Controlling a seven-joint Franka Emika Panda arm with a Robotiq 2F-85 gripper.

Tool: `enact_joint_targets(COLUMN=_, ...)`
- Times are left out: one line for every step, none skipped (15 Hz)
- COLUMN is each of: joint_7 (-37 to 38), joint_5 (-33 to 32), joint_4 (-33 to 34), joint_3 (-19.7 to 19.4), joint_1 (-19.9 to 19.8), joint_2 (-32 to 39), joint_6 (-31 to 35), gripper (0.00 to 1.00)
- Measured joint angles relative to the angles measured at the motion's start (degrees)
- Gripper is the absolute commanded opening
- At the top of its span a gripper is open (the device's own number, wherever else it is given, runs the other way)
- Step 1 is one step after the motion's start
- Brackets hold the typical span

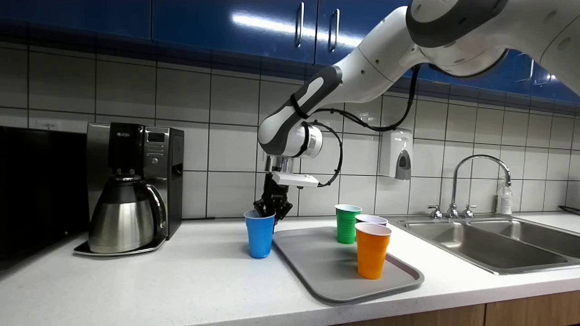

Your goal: Put the purple, green and blue cups onto the tray

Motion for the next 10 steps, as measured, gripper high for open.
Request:
enact_joint_targets(joint_7=-0.46, joint_5=0.35, joint_4=0.18, joint_3=0.10, joint_1=-0.12, joint_2=-0.09, joint_6=0.00, gripper=0.00)
enact_joint_targets(joint_7=-0.88, joint_5=0.67, joint_4=0.36, joint_3=0.13, joint_1=-0.21, joint_2=-0.25, joint_6=0.00, gripper=0.00)
enact_joint_targets(joint_7=-1.21, joint_5=0.96, joint_4=0.49, joint_3=0.13, joint_1=-0.34, joint_2=-0.50, joint_6=0.00, gripper=0.00)
enact_joint_targets(joint_7=-1.37, joint_5=1.03, joint_4=0.52, joint_3=0.13, joint_1=-0.52, joint_2=-0.87, joint_6=0.02, gripper=0.00)
enact_joint_targets(joint_7=-1.38, joint_5=1.03, joint_4=0.55, joint_3=0.10, joint_1=-0.70, joint_2=-1.23, joint_6=0.06, gripper=0.00)
enact_joint_targets(joint_7=-1.38, joint_5=1.03, joint_4=0.56, joint_3=0.02, joint_1=-0.93, joint_2=-1.65, joint_6=0.06, gripper=0.00)
enact_joint_targets(joint_7=-1.38, joint_5=1.03, joint_4=0.56, joint_3=-0.15, joint_1=-1.19, joint_2=-2.08, joint_6=0.06, gripper=0.00)
enact_joint_targets(joint_7=-1.39, joint_5=1.03, joint_4=0.55, joint_3=-0.40, joint_1=-1.47, joint_2=-2.47, joint_6=0.05, gripper=0.00)
enact_joint_targets(joint_7=-1.39, joint_5=1.03, joint_4=0.55, joint_3=-0.72, joint_1=-1.73, joint_2=-2.75, joint_6=0.04, gripper=0.00)
enact_joint_targets(joint_7=-1.39, joint_5=1.01, joint_4=0.55, joint_3=-1.12, joint_1=-2.02, joint_2=-2.96, joint_6=0.04, gripper=0.00)
